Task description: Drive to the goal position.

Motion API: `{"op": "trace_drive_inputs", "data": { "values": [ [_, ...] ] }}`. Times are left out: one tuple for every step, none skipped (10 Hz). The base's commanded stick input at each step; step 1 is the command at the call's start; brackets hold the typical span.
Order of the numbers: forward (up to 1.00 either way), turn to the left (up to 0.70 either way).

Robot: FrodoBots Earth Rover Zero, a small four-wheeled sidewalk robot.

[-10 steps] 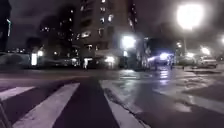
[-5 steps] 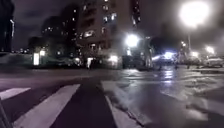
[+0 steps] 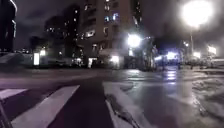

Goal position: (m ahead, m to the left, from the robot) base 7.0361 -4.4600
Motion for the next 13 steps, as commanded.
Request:
{"op": "trace_drive_inputs", "data": {
  "values": [
    [0.45,0.0],
    [0.45,0.0],
    [0.45,0.0],
    [0.45,0.0],
    [0.45,0.0],
    [0.45,0.0],
    [0.45,0.0],
    [0.45,0.0],
    [0.45,0.0],
    [0.45,0.0],
    [0.45,0.0],
    [0.45,0.0],
    [0.45,0.0]
  ]
}}
